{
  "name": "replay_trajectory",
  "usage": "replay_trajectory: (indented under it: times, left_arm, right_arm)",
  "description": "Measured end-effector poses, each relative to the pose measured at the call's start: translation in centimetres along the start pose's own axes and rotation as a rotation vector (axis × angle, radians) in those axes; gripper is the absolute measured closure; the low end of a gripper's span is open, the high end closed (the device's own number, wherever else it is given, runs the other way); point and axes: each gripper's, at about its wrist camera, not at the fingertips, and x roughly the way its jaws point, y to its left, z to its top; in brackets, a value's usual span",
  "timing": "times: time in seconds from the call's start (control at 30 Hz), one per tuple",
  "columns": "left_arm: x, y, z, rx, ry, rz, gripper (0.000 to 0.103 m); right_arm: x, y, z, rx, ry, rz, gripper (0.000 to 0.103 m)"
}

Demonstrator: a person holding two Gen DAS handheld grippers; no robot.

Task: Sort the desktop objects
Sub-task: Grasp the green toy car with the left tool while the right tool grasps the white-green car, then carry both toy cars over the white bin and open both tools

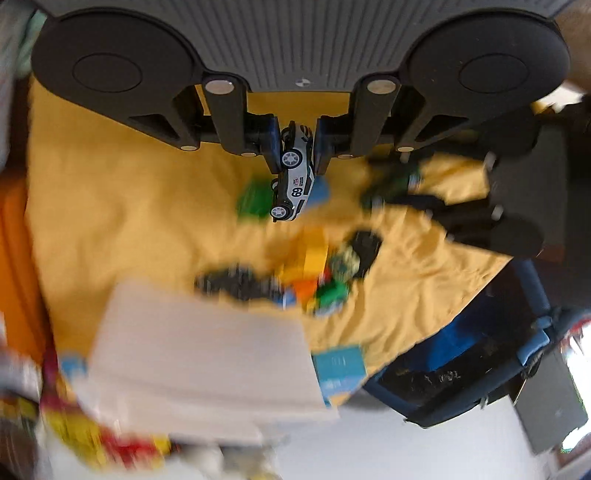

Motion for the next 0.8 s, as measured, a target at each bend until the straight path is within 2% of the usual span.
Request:
replay_trajectory:
  times: [0.07,0.1,0.17,0.23,0.3,0.37,0.4,0.43,0.47,0.5,0.6,0.7,0.8]
  left_arm:
    - [-0.1,2.0,0.0,-0.168,0.006,-0.089,0.083]
    - [-0.2,3.4,-0.3,-0.291,0.003,-0.194,0.083]
    - [0.2,4.8,-1.0,-0.465,0.019,-0.343,0.083]
    - [0.7,4.8,-1.6,-0.542,0.036,-0.399,0.083]
    - [0.8,4.5,-2.1,-0.550,0.037,-0.375,0.081]
    - [-0.1,4.0,-1.9,-0.497,0.014,-0.308,0.071]
    - [-0.6,3.6,-1.7,-0.446,-0.002,-0.253,0.058]
    - [-1.1,3.1,-1.4,-0.389,-0.016,-0.193,0.050]
    - [-1.6,2.7,-1.2,-0.330,-0.027,-0.142,0.050]
    - [-2.1,2.0,-1.0,-0.262,-0.036,-0.094,0.050]
    - [-2.7,0.3,-0.2,-0.112,-0.033,-0.022,0.045]
    - [-2.4,-1.2,0.1,-0.044,-0.023,0.010,0.045]
    - [-1.6,-1.4,0.1,-0.040,0.015,0.009,0.045]
  right_arm:
    - [0.4,-0.8,-1.0,0.069,0.018,0.034,0.083]
    - [0.6,-1.1,-1.2,0.102,0.019,0.051,0.083]
    - [1.0,-1.9,-1.5,0.168,0.023,0.092,0.082]
    - [1.4,-2.4,-1.7,0.213,0.026,0.126,0.082]
    - [1.6,-2.7,-1.9,0.236,0.039,0.116,0.080]
    - [1.2,-2.8,-2.1,0.223,0.029,0.082,0.069]
    - [0.9,-2.8,-2.2,0.203,0.017,0.057,0.067]
    - [0.4,-2.8,-2.2,0.176,0.004,0.029,0.065]
    - [0.1,-2.7,-2.2,0.145,-0.005,-0.007,0.066]
    - [-0.1,-2.6,-2.2,0.112,-0.011,-0.038,0.061]
    - [-0.5,-2.3,-1.7,0.036,-0.021,-0.070,0.059]
    - [-0.6,-0.9,-1.0,-0.051,-0.030,-0.094,0.056]
    - [0.5,0.5,-0.6,-0.119,-0.003,-0.141,0.054]
